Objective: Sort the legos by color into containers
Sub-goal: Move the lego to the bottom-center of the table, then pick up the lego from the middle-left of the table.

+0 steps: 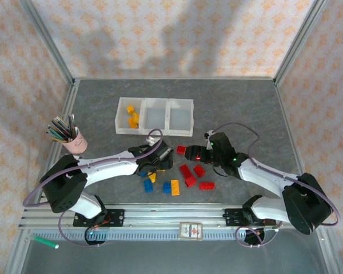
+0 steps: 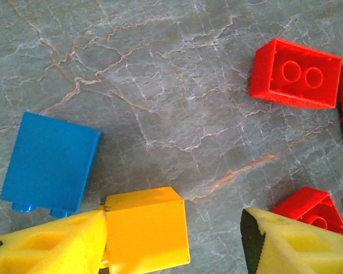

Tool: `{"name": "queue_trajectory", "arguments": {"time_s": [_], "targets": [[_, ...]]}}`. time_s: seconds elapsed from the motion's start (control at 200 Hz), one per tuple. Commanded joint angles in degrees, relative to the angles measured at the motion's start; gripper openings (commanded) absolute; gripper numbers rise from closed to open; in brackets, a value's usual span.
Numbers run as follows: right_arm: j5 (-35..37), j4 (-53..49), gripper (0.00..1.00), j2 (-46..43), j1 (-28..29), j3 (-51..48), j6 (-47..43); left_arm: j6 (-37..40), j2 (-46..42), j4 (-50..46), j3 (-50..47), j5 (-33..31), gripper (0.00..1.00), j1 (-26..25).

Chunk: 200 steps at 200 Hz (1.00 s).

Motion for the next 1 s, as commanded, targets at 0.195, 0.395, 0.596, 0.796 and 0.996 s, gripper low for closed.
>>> {"name": "queue_trajectory", "arguments": {"time_s": [0.195,0.395,0.596,0.796,0.996], "targets": [[-2.35,0.86,1.0,-0.66,-0.95,-0.25,-0.56,-1.34,-1.21,-5.88,0.5,-3.1,0.67,-1.29],[-3.19,0.77,1.0,-0.73,-1.09,0.17,-0.89,-0.62,3.03,-4.05,2.16,-1.51,0.71,-2.23],[-3.89,0.99,1.0,-2.62,-1.22,-0.44,-0.76,-0.19,7.72,-4.24,4.27,-3.52,0.7,-2.18],[-3.67,0.14,1.0,-3.2,-1.22,-0.33,-1.11,-0.36,7.84,-2.87,4.08,-4.64,0.63,-2.23],[-4.12,-0.76,1.0,-2.51,-1.22,0.61,-2.04,0.15,7.12,-2.62,3.43,-4.81,0.51,-2.23]]}}
